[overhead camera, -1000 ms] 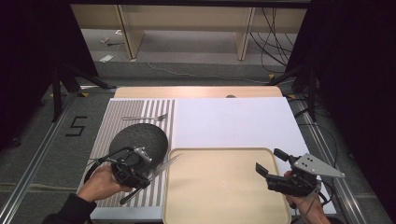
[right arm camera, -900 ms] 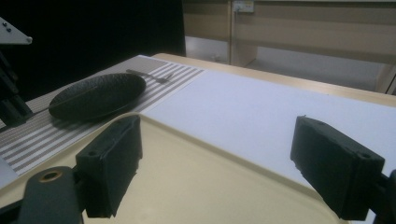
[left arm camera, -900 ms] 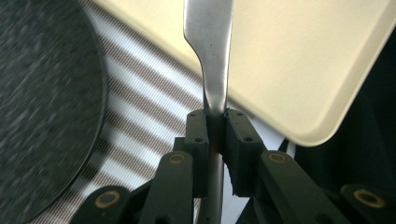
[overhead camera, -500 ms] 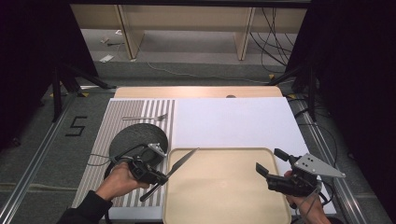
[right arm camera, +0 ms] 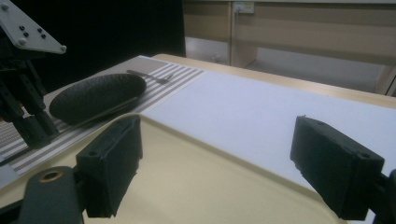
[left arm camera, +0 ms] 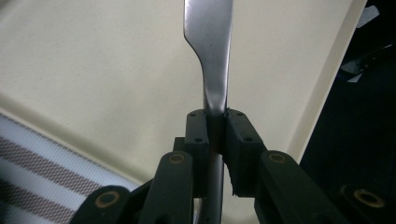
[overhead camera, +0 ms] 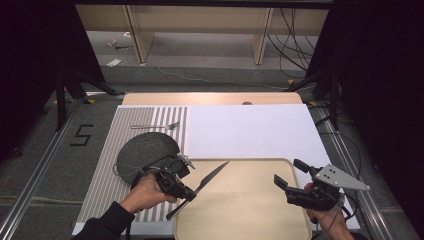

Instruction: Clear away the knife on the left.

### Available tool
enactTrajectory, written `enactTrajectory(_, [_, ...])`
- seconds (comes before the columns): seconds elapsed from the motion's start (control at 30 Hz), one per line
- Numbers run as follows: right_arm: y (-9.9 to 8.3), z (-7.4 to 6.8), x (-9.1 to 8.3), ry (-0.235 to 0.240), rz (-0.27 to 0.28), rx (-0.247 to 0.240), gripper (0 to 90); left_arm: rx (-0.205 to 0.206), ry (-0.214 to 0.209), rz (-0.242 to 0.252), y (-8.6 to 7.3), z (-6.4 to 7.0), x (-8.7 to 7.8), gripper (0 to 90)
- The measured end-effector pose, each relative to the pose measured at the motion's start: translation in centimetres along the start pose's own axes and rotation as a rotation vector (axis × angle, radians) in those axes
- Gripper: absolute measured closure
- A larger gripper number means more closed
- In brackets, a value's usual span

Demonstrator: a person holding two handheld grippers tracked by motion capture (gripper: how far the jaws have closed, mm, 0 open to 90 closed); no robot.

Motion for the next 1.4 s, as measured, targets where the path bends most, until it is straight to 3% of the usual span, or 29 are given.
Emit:
enactTrajectory(0.2, [0.0,0.0,0.0,0.000,0.002,0.001,17.7,-0.019,-0.060,-0.017,0.7,1.0,0.9,79.9])
enactTrajectory(0.57, [0.0,0.0,0.0,-0.001,-0.001,0.001,17.8,-0.031,-0.092,-0.036,1.6,1.9,2.9,79.9])
enactTrajectory(0.7, [0.0,0.0,-0.1,0.000,0.003,-0.003,17.8,-0.050,-0.133,-0.036,1.7,1.9,3.5,79.9])
enactTrajectory(1.1, [0.0,-0.1,0.0,0.000,-0.002,-0.002,17.9,-0.124,-0.084,-0.082,1.5,0.9,5.4,79.8])
enactTrajectory(1.4, [0.0,-0.1,0.0,0.001,-0.002,-0.003,18.0,-0.174,-0.092,-0.106,1.7,0.3,6.4,79.4])
Point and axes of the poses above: each handheld gripper's, and its own axes: x roughly forward along the jaws, y roughly out of its top, z roughly to its right, the point moved 7 cm from there along x, roughly forward along the jaws, and after that the axes turned 7 degrees about -x, right-handed, at the moved point
